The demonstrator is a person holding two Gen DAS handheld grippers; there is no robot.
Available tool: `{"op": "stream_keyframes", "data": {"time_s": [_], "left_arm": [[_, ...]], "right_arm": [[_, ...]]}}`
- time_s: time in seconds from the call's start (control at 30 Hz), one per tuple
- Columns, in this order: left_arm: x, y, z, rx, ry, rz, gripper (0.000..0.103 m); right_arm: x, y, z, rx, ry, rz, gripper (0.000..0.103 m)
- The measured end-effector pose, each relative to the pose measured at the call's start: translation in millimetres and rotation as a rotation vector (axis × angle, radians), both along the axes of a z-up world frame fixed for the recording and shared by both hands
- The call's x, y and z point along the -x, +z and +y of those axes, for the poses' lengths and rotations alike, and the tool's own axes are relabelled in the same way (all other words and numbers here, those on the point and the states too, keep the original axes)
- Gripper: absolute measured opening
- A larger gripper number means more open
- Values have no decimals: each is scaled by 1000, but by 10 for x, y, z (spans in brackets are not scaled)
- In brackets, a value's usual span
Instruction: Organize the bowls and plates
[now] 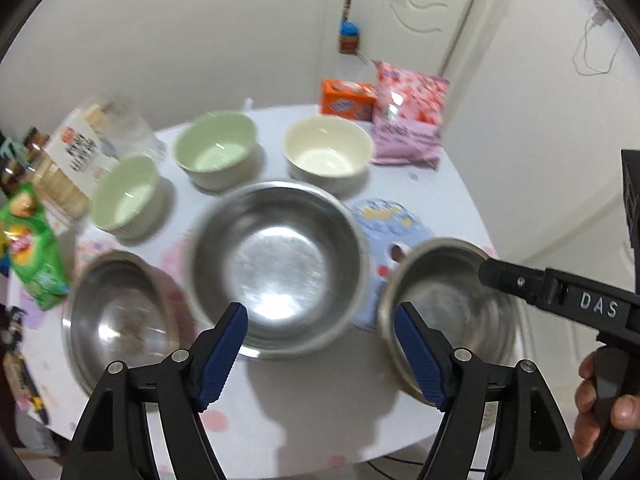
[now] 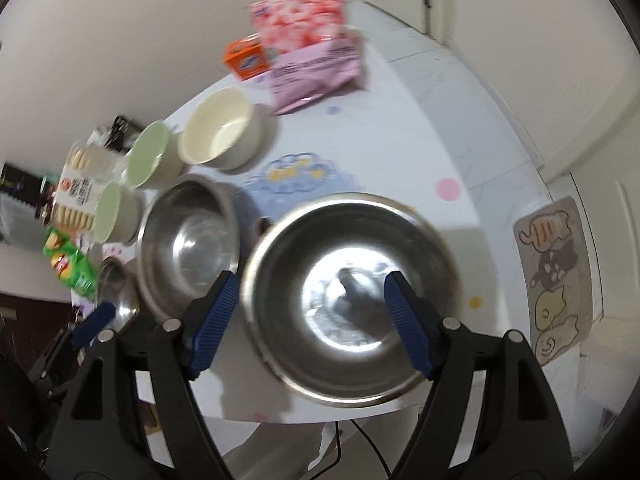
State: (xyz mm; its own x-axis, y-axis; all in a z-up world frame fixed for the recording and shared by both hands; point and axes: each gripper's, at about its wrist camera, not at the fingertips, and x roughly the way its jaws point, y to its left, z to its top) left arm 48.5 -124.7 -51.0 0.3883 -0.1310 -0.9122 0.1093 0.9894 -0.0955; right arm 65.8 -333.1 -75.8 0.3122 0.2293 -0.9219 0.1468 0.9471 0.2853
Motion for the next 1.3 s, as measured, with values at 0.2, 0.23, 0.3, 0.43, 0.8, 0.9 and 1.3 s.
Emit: {"op": "stream_keyframes", "data": {"time_s": [0.2, 0.23, 0.3, 0.43, 0.8, 0.9, 1.3], "left_arm": [[-152, 68, 372, -86, 126, -7, 79], [-174, 45, 422, -92, 143, 1, 79], [-215, -21, 536, -112, 185, 26, 79], [-295, -122, 703, -106, 233, 62, 79], [-414, -275, 738, -109, 228, 97, 79], [-439, -317, 726, -110, 222, 102, 79], [-585, -461, 638, -123, 189, 126, 79]], "right_arm": [[-154, 152, 433, 3, 90, -23, 78], [-198, 161, 514, 9, 106, -26, 78], [-252, 157, 614, 16, 126, -25, 78], [-363, 114, 795, 35, 160, -9, 78], [-514, 4, 929, 34, 180, 27, 78], [-551, -50, 903, 32, 169, 46, 78], [-694, -163, 849, 27, 153, 76, 78]]}}
